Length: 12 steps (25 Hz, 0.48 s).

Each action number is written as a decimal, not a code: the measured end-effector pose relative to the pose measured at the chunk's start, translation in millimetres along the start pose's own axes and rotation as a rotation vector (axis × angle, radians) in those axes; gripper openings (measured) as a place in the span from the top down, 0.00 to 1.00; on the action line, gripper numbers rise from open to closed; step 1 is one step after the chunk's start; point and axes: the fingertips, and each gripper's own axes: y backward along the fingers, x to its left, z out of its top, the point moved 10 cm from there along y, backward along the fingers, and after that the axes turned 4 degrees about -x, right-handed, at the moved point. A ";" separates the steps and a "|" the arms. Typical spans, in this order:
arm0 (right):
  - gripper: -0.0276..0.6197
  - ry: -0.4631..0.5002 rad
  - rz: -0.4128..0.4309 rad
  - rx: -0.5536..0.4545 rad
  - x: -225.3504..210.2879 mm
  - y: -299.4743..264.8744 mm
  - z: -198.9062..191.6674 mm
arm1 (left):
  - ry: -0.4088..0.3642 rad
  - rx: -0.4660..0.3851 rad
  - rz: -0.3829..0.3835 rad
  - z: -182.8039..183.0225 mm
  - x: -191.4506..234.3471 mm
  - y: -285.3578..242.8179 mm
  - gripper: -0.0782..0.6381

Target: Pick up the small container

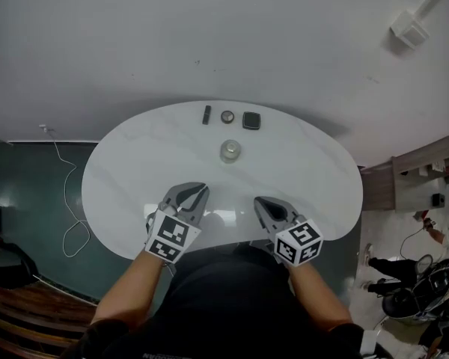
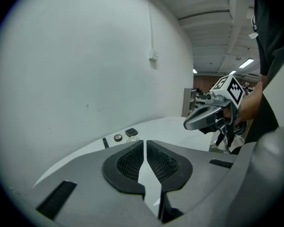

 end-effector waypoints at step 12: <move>0.97 -0.002 0.049 0.014 -32.1 -3.7 6.2 | 0.024 0.059 0.060 -4.2 5.3 -38.6 0.76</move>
